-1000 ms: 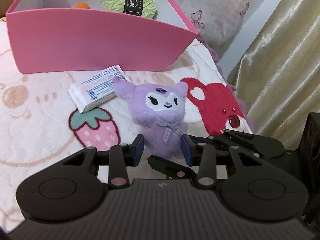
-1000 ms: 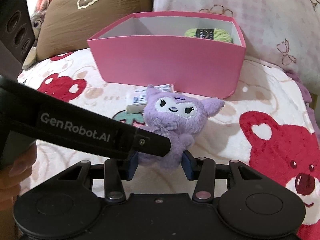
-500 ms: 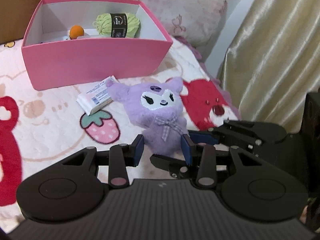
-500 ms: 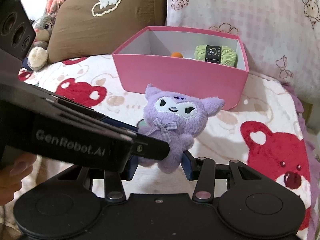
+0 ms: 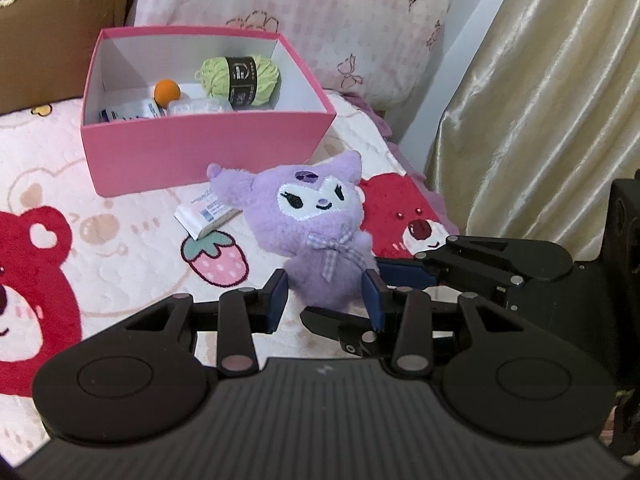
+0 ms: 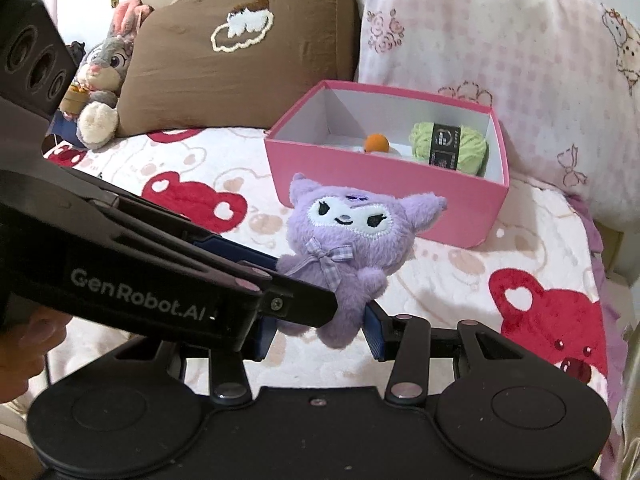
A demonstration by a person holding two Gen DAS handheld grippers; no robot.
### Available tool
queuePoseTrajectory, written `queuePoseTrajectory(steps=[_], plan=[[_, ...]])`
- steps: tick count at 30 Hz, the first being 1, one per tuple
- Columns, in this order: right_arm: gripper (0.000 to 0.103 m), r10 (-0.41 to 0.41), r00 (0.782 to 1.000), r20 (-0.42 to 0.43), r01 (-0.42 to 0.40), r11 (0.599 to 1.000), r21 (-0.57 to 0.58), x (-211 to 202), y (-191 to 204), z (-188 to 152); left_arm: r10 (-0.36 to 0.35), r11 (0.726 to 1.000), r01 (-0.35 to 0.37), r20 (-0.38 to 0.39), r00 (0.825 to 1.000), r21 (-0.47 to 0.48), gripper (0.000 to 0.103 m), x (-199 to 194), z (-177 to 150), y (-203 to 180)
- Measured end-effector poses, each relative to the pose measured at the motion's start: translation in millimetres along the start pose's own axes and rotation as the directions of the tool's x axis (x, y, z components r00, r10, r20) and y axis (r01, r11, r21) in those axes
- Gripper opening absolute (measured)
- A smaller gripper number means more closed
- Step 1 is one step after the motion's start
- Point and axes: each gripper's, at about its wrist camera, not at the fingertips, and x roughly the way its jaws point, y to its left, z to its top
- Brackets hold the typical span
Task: Organize objects
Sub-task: 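Lift the purple doll with both grippers and carry it over the box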
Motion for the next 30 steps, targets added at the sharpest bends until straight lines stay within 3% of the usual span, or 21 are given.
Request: queuePoseTrajectory(steps=[20,30], plan=[[0.05,-0.004,1.0,0.01,0.004,1.0,0.012,-30.4,-1.3,56.7,0.014,0.998,-0.012,-0.027,1.0,0.058,0.039,-35.2,61.1,-20.2],[0.05,0.001,1.0,-0.022,0.0,0.998,0.065,2.5,-46.2,101.4,-0.017,1.0,0.015,-0.083,0.996,-0.023,0.039,7.1,124.8,-5.0]])
